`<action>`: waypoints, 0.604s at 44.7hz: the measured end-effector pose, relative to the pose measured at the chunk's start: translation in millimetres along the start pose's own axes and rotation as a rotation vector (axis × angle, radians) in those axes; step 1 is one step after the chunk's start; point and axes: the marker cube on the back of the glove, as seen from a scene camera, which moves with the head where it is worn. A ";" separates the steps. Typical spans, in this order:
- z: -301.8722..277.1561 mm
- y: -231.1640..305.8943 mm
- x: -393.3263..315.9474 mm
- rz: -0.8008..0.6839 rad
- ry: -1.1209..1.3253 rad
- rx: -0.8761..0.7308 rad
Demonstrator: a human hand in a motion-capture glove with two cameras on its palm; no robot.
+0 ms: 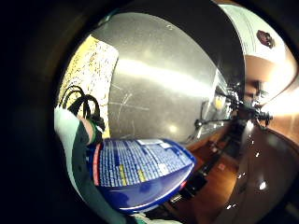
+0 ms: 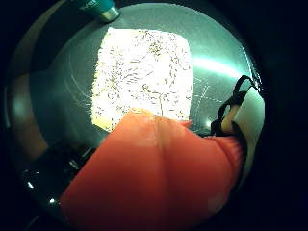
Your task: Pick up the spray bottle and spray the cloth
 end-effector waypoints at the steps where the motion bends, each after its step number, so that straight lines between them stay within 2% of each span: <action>1: 1.3 -1.2 1.1 0.021 0.011 -0.001; 3: 3.3 -2.4 4.1 0.037 0.036 0.000; 7: 0.0 0.2 1.2 -0.031 -0.025 0.010; 14: -3.1 0.5 5.4 0.025 -0.033 0.027; 18: -0.7 3.3 7.4 -0.036 -0.047 0.032; 23: 1.5 1.9 8.4 0.050 -0.022 0.044; 27: -2.7 5.2 14.8 0.038 0.035 0.082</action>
